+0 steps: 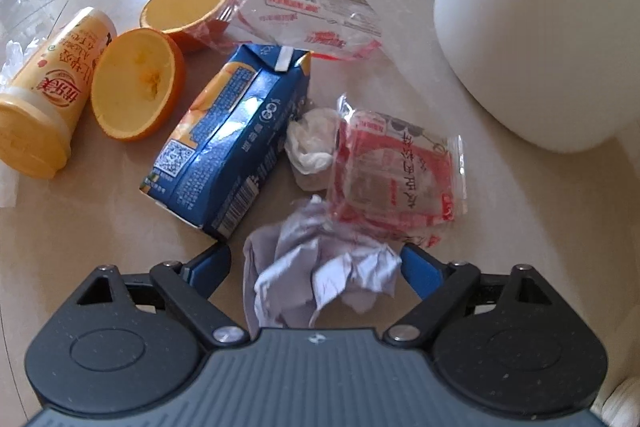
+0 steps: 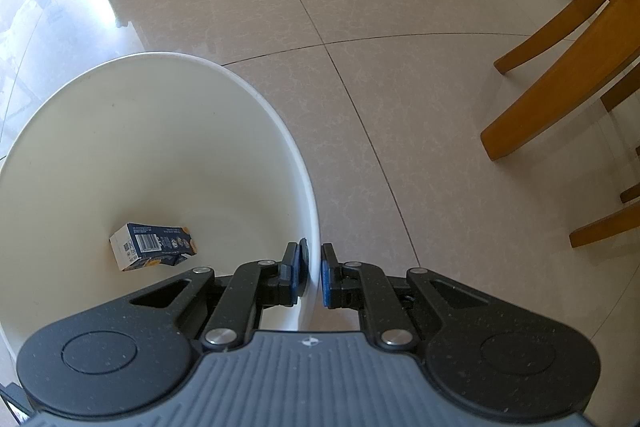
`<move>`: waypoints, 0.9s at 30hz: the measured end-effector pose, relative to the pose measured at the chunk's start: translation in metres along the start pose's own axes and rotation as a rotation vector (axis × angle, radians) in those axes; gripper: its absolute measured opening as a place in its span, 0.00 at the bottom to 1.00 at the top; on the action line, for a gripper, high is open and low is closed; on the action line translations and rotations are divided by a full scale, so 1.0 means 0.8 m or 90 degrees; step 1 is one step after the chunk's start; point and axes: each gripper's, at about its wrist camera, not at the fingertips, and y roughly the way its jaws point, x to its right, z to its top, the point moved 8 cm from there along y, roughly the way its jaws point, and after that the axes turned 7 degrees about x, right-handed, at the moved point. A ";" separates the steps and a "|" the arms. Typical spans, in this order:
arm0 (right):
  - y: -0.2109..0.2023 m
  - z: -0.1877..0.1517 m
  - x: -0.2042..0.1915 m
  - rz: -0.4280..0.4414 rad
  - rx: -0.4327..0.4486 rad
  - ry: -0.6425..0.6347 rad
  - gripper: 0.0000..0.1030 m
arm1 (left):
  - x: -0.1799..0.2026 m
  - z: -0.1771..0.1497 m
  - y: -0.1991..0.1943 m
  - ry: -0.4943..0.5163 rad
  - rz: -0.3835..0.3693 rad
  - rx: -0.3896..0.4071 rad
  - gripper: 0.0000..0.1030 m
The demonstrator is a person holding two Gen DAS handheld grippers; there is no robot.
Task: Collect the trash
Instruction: 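Grasp the crumpled white paper with the left gripper, then carry the paper over the wastebasket and open the left gripper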
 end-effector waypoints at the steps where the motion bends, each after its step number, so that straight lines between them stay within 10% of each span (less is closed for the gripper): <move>1: 0.000 0.000 0.000 0.000 0.000 0.000 0.12 | 0.000 0.002 0.001 0.000 -0.001 0.000 0.82; 18: 0.001 0.004 0.002 0.001 0.001 0.001 0.12 | -0.016 0.001 -0.027 0.019 -0.019 -0.028 0.49; 27: 0.001 0.004 0.000 0.003 0.002 0.002 0.12 | -0.004 0.026 -0.075 0.143 -0.067 -0.072 0.49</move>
